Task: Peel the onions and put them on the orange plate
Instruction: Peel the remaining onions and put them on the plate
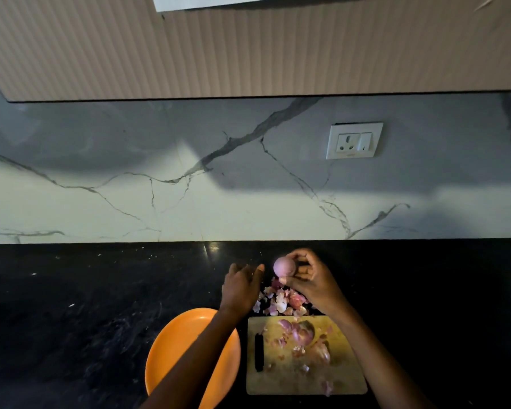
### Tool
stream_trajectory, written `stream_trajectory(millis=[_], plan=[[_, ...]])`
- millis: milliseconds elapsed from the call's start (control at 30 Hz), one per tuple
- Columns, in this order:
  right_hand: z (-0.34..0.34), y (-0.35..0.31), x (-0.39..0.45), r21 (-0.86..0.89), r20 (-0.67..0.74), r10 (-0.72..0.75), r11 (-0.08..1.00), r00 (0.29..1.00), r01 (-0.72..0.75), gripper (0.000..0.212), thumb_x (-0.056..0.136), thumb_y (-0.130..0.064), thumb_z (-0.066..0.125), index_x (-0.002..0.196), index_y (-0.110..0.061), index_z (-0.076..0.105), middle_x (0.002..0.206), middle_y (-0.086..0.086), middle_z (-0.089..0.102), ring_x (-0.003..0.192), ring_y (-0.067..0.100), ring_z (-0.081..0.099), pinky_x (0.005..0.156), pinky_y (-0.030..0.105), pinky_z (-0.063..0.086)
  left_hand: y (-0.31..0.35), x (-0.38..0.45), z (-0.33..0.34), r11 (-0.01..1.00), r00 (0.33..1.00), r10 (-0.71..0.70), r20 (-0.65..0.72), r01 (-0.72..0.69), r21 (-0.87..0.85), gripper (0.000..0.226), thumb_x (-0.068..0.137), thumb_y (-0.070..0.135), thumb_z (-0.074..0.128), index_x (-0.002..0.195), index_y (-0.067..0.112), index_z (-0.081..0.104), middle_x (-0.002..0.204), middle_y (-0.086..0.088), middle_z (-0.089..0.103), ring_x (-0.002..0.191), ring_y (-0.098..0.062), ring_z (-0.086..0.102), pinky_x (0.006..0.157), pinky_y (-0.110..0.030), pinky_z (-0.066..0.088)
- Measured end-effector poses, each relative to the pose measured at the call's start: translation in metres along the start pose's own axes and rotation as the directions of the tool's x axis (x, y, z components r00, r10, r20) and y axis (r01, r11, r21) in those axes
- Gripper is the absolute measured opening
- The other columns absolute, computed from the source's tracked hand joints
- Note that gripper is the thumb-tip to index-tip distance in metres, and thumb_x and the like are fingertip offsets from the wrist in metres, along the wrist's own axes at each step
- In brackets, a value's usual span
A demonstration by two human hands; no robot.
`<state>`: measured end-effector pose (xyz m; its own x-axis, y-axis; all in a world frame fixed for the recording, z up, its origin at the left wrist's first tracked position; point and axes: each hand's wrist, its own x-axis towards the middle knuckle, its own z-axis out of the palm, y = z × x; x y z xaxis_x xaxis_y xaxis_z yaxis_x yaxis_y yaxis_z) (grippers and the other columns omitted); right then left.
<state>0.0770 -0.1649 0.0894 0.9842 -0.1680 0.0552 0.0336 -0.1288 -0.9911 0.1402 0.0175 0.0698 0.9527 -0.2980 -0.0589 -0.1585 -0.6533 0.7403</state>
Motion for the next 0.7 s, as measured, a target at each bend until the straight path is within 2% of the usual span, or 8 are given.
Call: stream_trajectory(millis=[67,167,233,333,433,500,600,700], plan=[[0.002,0.0,0.0,0.001,0.008,-0.012,1.0,1.0,0.012,0.05,0.074,-0.001,0.086,0.109,-0.026,0.061,0.112,-0.002,0.07,0.104,0.011,0.07,0.086,0.027,0.057,0.017,-0.006,0.001,0.943,0.992,0.002,0.123,0.039,-0.332,0.05,0.101,0.055,0.041,0.094,0.016,0.071,0.094,-0.006,0.071,0.092,-0.018,0.067,0.08,-0.034,0.05],[0.002,-0.004,0.0,0.054,0.044,-0.01,0.999,0.999,0.008,0.049,0.08,-0.004,0.082,0.12,-0.024,0.062,0.118,-0.002,0.071,0.111,0.012,0.068,0.093,0.03,0.056,0.029,-0.007,0.001,0.807,0.98,-0.007,0.198,0.123,-0.578,0.042,0.105,0.044,0.044,0.112,0.013,0.071,0.105,-0.01,0.075,0.103,-0.024,0.071,0.089,-0.033,0.055],[0.0,-0.01,-0.001,0.099,0.074,-0.01,0.995,0.997,0.003,0.039,0.088,-0.016,0.075,0.125,-0.023,0.064,0.122,-0.004,0.071,0.116,0.012,0.067,0.097,0.03,0.055,0.03,-0.008,-0.003,0.761,0.981,0.005,0.193,0.121,-0.638,0.041,0.107,0.038,0.041,0.116,0.01,0.07,0.108,-0.012,0.075,0.103,-0.023,0.071,0.086,-0.028,0.056],[0.002,-0.014,-0.001,0.109,0.032,-0.01,0.994,0.999,0.007,0.022,0.089,-0.029,0.068,0.11,-0.035,0.072,0.116,-0.008,0.073,0.114,0.015,0.068,0.099,0.036,0.055,0.027,-0.009,-0.005,0.713,0.979,0.004,0.204,0.141,-0.687,0.04,0.107,0.037,0.04,0.117,0.009,0.067,0.11,-0.015,0.074,0.1,-0.028,0.069,0.083,-0.03,0.054],[0.008,-0.012,0.003,0.101,-0.068,-0.016,0.995,0.998,0.023,0.02,0.088,-0.014,0.073,0.096,-0.033,0.074,0.105,-0.006,0.076,0.105,0.017,0.07,0.097,0.049,0.056,0.026,-0.009,-0.001,0.705,0.981,-0.001,0.192,0.137,-0.696,0.037,0.107,0.037,0.042,0.119,0.011,0.066,0.111,-0.014,0.073,0.106,-0.037,0.067,0.087,-0.037,0.053],[0.011,-0.011,0.004,0.101,-0.111,-0.021,0.994,0.994,0.033,0.022,0.088,-0.007,0.072,0.091,-0.028,0.074,0.099,-0.004,0.077,0.1,0.018,0.072,0.095,0.052,0.056,0.026,-0.009,-0.001,0.701,0.983,0.003,0.181,0.127,-0.702,0.035,0.105,0.037,0.046,0.12,0.012,0.065,0.111,-0.013,0.073,0.107,-0.037,0.067,0.09,-0.04,0.054],[0.014,-0.01,0.005,0.062,-0.155,-0.055,0.996,0.986,0.065,0.021,0.089,-0.006,0.07,0.088,-0.026,0.073,0.092,-0.007,0.076,0.093,0.015,0.073,0.09,0.049,0.059,0.026,-0.008,-0.002,0.667,0.986,0.004,0.164,0.119,-0.735,0.032,0.103,0.032,0.052,0.121,0.01,0.065,0.114,-0.014,0.072,0.109,-0.036,0.068,0.095,-0.044,0.055],[0.015,-0.003,0.005,-0.097,-0.205,-0.125,0.99,0.971,0.107,0.011,0.092,-0.016,0.07,0.09,-0.027,0.071,0.089,-0.008,0.074,0.089,0.01,0.07,0.083,0.037,0.06,0.027,-0.009,-0.003,0.671,0.989,0.009,0.151,0.106,-0.734,0.031,0.101,0.031,0.056,0.121,0.009,0.065,0.113,-0.013,0.073,0.109,-0.035,0.068,0.092,-0.039,0.057]])
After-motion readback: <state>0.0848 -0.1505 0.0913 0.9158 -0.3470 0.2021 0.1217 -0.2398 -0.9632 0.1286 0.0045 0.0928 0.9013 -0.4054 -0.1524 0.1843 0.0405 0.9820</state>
